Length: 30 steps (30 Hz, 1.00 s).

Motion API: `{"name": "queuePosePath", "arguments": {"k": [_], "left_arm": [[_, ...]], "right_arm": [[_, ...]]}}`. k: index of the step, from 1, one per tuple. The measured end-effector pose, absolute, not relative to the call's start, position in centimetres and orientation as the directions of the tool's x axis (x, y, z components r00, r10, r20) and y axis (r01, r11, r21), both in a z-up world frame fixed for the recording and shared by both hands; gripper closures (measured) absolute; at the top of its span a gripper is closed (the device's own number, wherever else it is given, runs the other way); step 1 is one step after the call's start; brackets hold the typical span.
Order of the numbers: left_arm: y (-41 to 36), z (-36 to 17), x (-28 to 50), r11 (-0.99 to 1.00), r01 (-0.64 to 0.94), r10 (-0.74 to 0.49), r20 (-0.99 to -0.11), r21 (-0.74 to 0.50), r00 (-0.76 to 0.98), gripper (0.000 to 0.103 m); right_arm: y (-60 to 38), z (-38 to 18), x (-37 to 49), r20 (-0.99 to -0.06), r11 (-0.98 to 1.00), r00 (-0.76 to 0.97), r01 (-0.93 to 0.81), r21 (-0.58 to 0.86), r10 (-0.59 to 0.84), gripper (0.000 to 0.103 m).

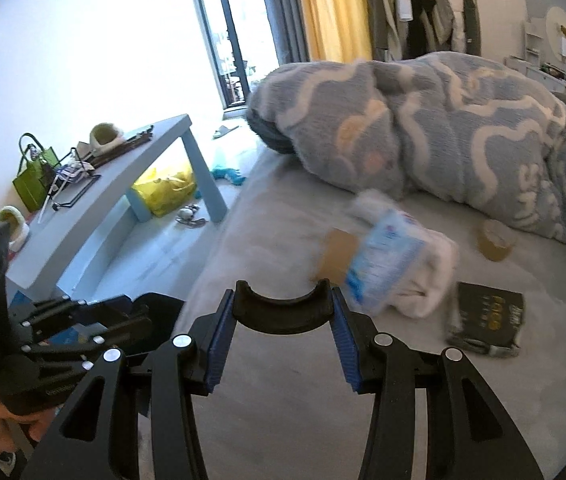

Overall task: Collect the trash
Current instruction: 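Carry the black hair clip with the right tool into the teal bin and release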

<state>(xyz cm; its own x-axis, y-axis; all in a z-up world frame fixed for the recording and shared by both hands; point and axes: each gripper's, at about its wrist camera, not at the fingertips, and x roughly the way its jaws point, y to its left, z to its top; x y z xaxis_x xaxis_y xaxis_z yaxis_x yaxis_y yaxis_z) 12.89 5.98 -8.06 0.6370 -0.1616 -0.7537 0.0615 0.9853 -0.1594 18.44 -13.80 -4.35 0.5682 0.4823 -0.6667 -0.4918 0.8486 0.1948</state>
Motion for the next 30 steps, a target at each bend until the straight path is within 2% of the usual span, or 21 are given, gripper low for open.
{"name": "queuePosePath", "arguments": {"k": [9,20,26,30], "left_arm": [[11.2,-10.3,12.0,0.993,0.01,-0.098,-0.808,-0.114,0.581,0.058],[17.1,-12.7,10.7,0.99,-0.065,-0.077,-0.875,-0.123,0.477,0.055],[19.5,-13.7,9.9,0.985,-0.098,-0.087,-0.903,-0.141,0.421,0.049],[20.7,-13.5,9.3,0.983,-0.101,-0.098,-0.9,-0.155,0.426,0.039]], "right_arm": [[-7.4,-4.1,17.8,-0.657,0.791,0.508,-0.567,0.231,0.556,0.056],[0.5,-5.7,16.6,-0.678,0.726,0.424,-0.644,0.241,0.601,0.056],[4.0,-6.7,16.4,-0.7,0.707,0.388,-0.667,0.236,0.6,0.056],[5.7,-7.8,16.4,-0.724,0.703,0.36,-0.67,0.237,0.588,0.056]]}}
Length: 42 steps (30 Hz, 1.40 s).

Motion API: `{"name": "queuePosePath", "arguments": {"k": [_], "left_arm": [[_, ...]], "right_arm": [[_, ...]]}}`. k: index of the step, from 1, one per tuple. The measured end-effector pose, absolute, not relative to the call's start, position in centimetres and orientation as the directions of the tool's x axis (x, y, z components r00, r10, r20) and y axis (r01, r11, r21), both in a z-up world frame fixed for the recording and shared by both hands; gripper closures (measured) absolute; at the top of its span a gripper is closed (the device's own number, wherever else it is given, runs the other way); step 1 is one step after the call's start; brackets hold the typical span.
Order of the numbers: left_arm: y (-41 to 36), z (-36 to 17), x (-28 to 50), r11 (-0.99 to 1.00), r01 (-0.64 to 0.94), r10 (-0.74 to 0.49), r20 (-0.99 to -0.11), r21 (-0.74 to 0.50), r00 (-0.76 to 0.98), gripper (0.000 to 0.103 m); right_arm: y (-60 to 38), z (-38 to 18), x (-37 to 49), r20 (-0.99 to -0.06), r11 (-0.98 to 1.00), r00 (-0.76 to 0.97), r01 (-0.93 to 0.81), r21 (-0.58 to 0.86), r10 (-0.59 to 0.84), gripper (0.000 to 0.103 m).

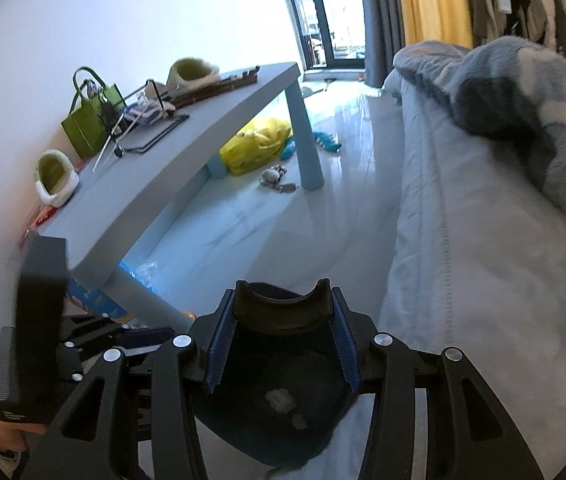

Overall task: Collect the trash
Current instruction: 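Carry the black hair clip with the right tool into the teal bin and release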

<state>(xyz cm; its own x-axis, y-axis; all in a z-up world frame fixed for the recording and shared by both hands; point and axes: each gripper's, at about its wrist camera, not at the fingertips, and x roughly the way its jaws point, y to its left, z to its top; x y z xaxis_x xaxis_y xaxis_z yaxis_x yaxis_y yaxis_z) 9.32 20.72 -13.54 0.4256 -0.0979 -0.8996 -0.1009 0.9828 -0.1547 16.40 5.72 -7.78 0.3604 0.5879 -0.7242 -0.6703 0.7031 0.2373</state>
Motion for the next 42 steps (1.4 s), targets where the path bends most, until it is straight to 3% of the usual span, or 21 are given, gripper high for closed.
{"name": "queuePosePath", "arguments": {"k": [3,20,42], "left_arm": [[21.4,-13.3,9.0,0.981,-0.106,-0.104,-0.895,-0.165,0.435,0.034],[24.2,-9.1,7.1,0.974,-0.103,-0.108,-0.807,-0.204,0.58,0.035],[24.3,-2.4,5.2,0.974,-0.064,-0.084,-0.609,-0.218,0.789,0.054]], "right_arm": [[6.8,-8.7,16.6,-0.741,0.703,0.34,-0.668,0.244,0.58,0.056],[11.4,-14.3,16.8,-0.833,0.715,0.243,-0.658,0.235,0.498,0.056],[13.5,-19.8,15.4,-0.915,0.723,0.138,-0.662,0.199,0.378,0.054]]}}
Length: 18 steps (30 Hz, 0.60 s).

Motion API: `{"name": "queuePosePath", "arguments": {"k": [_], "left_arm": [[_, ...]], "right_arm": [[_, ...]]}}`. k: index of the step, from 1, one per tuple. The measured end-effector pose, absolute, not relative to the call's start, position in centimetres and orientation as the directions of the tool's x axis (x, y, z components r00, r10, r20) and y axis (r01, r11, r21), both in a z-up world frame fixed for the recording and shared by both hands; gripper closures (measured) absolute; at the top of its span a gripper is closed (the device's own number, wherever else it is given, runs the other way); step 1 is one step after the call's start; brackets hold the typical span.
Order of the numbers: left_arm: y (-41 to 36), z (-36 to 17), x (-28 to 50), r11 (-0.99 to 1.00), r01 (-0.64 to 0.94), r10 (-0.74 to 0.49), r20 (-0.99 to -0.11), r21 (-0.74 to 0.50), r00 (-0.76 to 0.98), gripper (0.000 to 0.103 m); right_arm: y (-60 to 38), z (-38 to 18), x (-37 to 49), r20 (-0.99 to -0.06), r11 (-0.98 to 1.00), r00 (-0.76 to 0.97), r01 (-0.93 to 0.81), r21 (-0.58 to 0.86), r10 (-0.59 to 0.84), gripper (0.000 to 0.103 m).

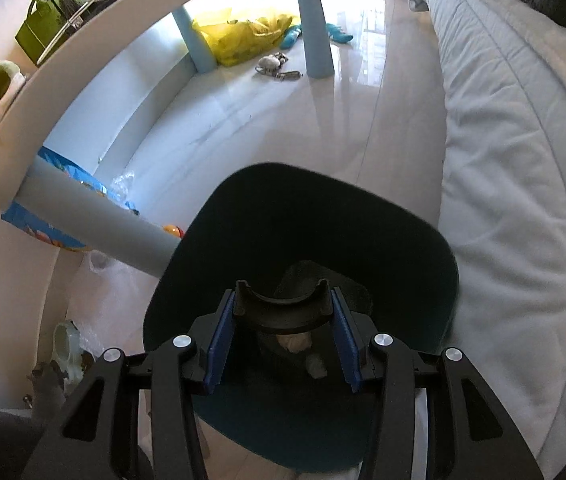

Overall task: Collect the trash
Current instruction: 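Carry the black hair clip with the right tool into the teal bin and release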

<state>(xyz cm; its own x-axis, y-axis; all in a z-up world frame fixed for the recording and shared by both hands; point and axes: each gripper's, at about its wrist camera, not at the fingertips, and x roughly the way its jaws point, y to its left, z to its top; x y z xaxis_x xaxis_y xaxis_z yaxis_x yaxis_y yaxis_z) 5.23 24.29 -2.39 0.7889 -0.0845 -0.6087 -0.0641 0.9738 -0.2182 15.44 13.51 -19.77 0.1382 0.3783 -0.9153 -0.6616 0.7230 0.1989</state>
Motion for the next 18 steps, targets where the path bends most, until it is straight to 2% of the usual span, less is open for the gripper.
{"name": "queuePosePath", "arguments": {"k": [3,6,12,18], "left_arm": [[24.4,-1.6,5.0,0.975,-0.069,-0.07,-0.589,-0.211,0.805,0.054],[24.5,-1.0,4.8,0.976,-0.078,-0.053,-0.574,-0.202,0.817,0.054],[24.1,0.4,4.8,0.979,-0.085,-0.03,-0.54,-0.187,0.841,0.054],[23.3,1.7,4.8,0.979,-0.086,-0.02,-0.509,-0.185,0.861,0.054]], "right_arm": [[13.5,-19.7,15.2,-0.918,0.719,0.144,-0.67,0.185,0.37,0.053],[13.4,-19.4,14.9,-0.918,0.708,0.144,-0.684,0.178,0.369,0.043],[12.8,-18.5,14.3,-0.914,0.692,0.164,-0.706,0.153,0.37,0.04],[11.6,-15.6,13.7,-0.879,0.668,0.206,-0.728,0.157,0.431,0.037]]}}
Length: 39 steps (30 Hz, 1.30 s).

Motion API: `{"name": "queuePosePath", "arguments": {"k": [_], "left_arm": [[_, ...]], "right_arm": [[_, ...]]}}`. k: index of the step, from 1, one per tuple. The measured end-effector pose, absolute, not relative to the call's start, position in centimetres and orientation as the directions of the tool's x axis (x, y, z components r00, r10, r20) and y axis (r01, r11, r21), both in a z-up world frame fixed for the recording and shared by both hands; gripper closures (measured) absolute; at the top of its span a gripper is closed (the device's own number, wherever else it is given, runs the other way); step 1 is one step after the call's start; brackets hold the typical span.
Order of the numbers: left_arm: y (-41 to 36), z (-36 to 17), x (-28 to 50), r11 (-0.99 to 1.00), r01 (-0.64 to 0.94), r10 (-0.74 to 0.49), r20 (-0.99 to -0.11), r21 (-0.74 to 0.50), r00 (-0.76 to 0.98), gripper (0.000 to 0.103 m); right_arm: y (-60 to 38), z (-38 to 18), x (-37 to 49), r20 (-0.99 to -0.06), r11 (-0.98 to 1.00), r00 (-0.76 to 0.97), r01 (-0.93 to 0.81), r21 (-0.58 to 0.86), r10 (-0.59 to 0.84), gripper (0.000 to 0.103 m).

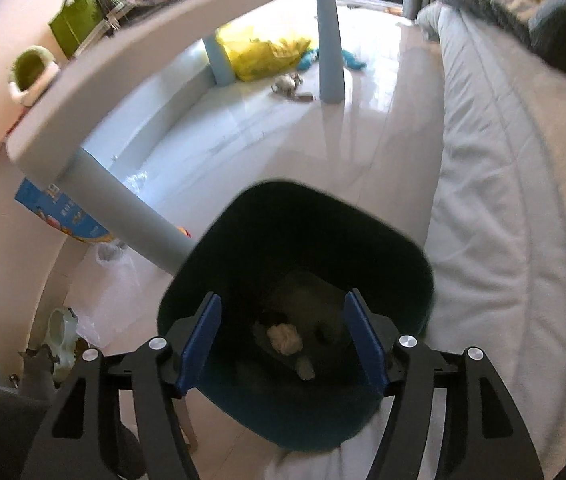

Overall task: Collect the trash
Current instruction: 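Carry the black hair clip with the right tool into the teal bin and release, then move the right tool to the black Face packet while the left tool approaches the brown tape roll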

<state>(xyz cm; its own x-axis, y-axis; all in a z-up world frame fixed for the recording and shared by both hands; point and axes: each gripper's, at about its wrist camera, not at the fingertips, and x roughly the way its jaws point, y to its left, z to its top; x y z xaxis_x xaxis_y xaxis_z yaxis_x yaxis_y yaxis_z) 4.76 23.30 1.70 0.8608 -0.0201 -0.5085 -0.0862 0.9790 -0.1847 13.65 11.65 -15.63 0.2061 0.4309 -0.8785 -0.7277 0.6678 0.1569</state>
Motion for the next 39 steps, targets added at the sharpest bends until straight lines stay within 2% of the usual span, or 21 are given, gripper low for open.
{"name": "queuePosePath", "arguments": {"k": [2,11,14,17,30,33,35,39], "left_arm": [[23.1,2.0,4.9,0.977,-0.086,-0.024,-0.501,-0.196,0.865,0.054],[19.9,3.2,5.6,0.979,-0.058,-0.042,-0.474,-0.193,0.88,0.05],[18.7,3.6,5.8,0.981,-0.046,-0.049,-0.463,-0.19,0.885,0.048],[17.4,3.7,6.3,0.981,-0.039,-0.056,-0.462,-0.192,0.885,0.04],[11.8,2.0,9.4,0.985,0.002,-0.093,-0.516,-0.174,0.851,0.04],[10.7,1.5,10.1,0.979,0.028,-0.133,-0.53,-0.202,0.837,0.04],[10.0,1.1,10.6,0.976,0.038,-0.152,-0.542,-0.215,0.827,0.04],[7.7,0.4,11.5,0.987,0.044,-0.124,-0.563,-0.154,0.817,0.04]], "right_arm": [[10.8,-14.0,13.5,-0.854,0.659,0.241,-0.738,0.147,0.46,0.033],[6.0,-9.2,14.0,-0.767,0.668,0.35,-0.732,0.135,0.537,0.031],[3.9,-8.0,14.4,-0.747,0.686,0.38,-0.715,0.137,0.545,0.03],[2.3,-7.2,14.6,-0.735,0.706,0.411,-0.697,0.129,0.539,0.029],[-5.4,-5.2,16.0,-0.695,0.781,0.506,-0.611,0.129,0.511,0.028],[-7.3,-5.1,16.5,-0.694,0.796,0.519,-0.592,0.13,0.499,0.021],[-8.4,-5.1,16.8,-0.694,0.809,0.531,-0.574,0.129,0.487,0.02],[-10.8,-4.9,17.3,-0.687,0.837,0.563,-0.534,0.122,0.459,0.019]]}}
